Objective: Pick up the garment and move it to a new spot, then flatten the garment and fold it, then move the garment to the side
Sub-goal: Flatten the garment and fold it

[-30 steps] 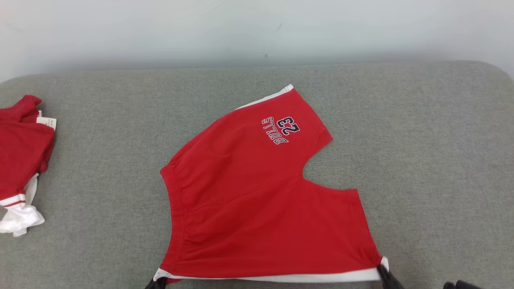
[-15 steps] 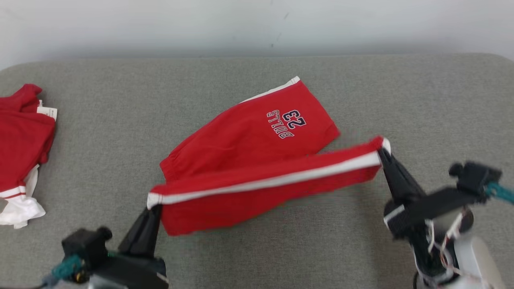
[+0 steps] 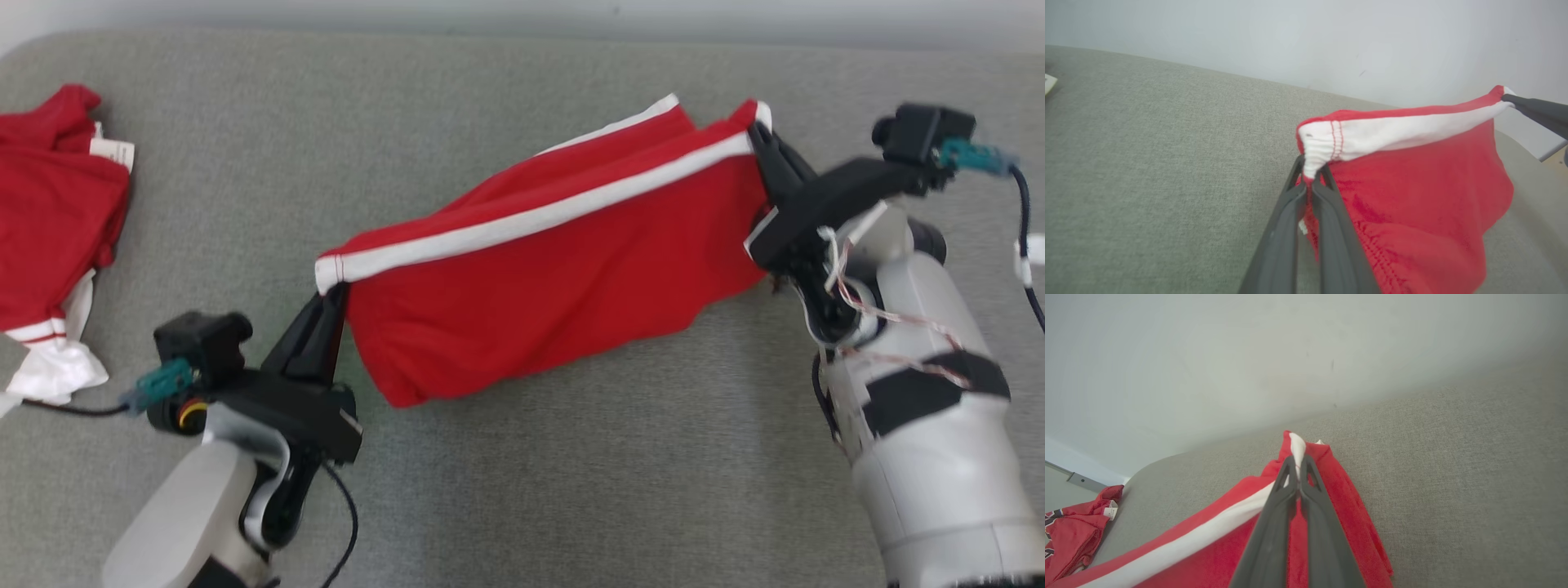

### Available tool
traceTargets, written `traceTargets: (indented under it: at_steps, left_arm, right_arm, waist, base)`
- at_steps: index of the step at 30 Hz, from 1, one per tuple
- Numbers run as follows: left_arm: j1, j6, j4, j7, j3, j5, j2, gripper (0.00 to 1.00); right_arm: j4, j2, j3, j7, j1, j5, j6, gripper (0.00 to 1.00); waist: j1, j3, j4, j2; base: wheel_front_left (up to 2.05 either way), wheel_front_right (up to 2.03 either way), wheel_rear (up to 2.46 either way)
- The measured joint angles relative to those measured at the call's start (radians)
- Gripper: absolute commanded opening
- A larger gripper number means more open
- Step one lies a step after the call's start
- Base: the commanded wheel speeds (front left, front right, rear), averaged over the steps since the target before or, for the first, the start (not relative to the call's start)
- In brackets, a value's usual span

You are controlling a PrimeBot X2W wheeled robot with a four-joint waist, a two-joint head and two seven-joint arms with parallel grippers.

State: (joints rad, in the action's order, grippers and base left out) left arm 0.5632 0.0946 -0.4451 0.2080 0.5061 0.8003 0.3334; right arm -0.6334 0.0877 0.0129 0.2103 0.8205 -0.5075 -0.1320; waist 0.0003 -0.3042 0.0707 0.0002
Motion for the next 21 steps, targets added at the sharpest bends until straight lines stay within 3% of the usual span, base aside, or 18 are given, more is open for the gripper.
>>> traceTargets:
  at_steps: [10, 19, 20, 21]
  left_arm:
    - [0.158, 0.029, -0.129, 0.021, 0.046, -0.002, -0.066, 0.00]
    - [0.226, 0.035, -0.185, 0.039, 0.104, 0.012, -0.093, 0.00]
    - [0.229, 0.035, -0.189, 0.041, 0.110, 0.014, -0.095, 0.32]
    - [0.236, 0.035, -0.193, 0.042, 0.119, 0.017, -0.094, 0.74]
  right_arm:
    - [-0.339, 0.008, 0.019, -0.109, 0.259, 0.107, 0.000, 0.00]
    - [-0.536, 0.020, -0.005, -0.202, 0.373, 0.168, 0.000, 0.00]
    - [-0.552, 0.021, -0.005, -0.209, 0.376, 0.174, 0.000, 0.21]
    - [-0.567, 0.021, -0.007, -0.218, 0.381, 0.177, 0.000, 0.49]
  waist:
    - [0.0000, -0.081, 0.056, 0.0001]
    - [-0.0001, -0.130, 0.100, 0.0001]
    - [-0.0001, -0.132, 0.103, 0.0000]
    - [-0.0002, -0.133, 0.106, 0.0000]
  base:
    - [0.00, 0.00, 0.00]
    - [0.00, 0.00, 0.00]
    - [0.00, 0.00, 0.00]
    - [0.00, 0.00, 0.00]
